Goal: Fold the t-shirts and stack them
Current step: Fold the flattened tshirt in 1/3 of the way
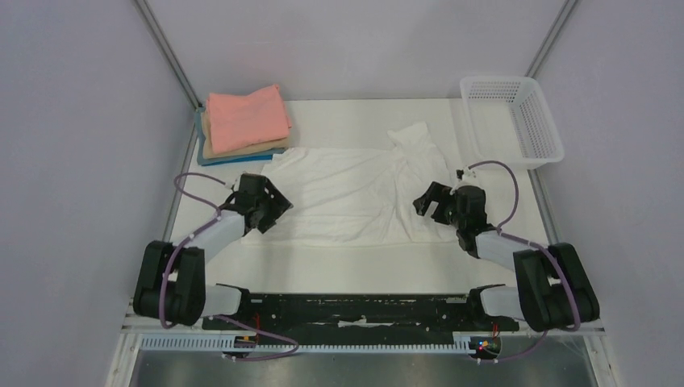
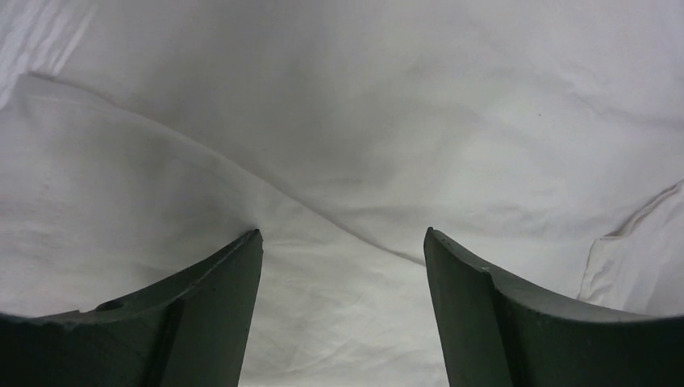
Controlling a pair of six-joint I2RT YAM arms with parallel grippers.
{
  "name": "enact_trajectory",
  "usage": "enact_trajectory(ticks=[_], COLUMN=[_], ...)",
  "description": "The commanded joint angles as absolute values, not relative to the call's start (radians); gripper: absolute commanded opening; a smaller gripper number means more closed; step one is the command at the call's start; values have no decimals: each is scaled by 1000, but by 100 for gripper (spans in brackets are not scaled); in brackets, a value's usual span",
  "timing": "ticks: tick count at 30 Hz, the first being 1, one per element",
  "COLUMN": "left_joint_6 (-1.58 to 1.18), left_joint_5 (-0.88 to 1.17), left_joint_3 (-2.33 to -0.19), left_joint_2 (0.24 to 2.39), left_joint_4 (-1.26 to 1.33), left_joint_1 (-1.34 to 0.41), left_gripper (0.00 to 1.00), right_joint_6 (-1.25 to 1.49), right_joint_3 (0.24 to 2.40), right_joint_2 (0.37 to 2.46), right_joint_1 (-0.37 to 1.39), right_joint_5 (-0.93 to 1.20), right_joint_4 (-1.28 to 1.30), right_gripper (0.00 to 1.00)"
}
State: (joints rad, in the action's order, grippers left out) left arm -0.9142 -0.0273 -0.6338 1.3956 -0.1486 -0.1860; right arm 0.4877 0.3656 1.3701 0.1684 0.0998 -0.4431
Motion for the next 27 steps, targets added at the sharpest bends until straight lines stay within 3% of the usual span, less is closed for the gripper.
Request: enact_trajectory(ticks=[1, 7, 16, 23, 27], left_joint_6=[-874, -900, -942, -942, -901], left_joint_5=[-86, 8, -9, 29, 22], left_joint_3=[-499, -301, -297, -325, -476], left_joint_2=[1190, 970, 663, 601, 617], left_joint_4=[-356, -361, -580, -642, -672], left_joint_1=[-189, -204, -230, -231, -232], left_gripper=[79, 80, 82, 84, 84], right_joint_6=[511, 550, 591, 522, 506], right_joint_3=[230, 45, 23, 163, 321], right_joint_2=[1232, 930, 542, 500, 498], right_joint_1=[163, 164, 164, 164, 163], right_joint_5=[99, 165, 35, 22, 6], right_joint_4=[-164, -7, 325, 408, 442], right_gripper=[98, 98, 98, 98, 98])
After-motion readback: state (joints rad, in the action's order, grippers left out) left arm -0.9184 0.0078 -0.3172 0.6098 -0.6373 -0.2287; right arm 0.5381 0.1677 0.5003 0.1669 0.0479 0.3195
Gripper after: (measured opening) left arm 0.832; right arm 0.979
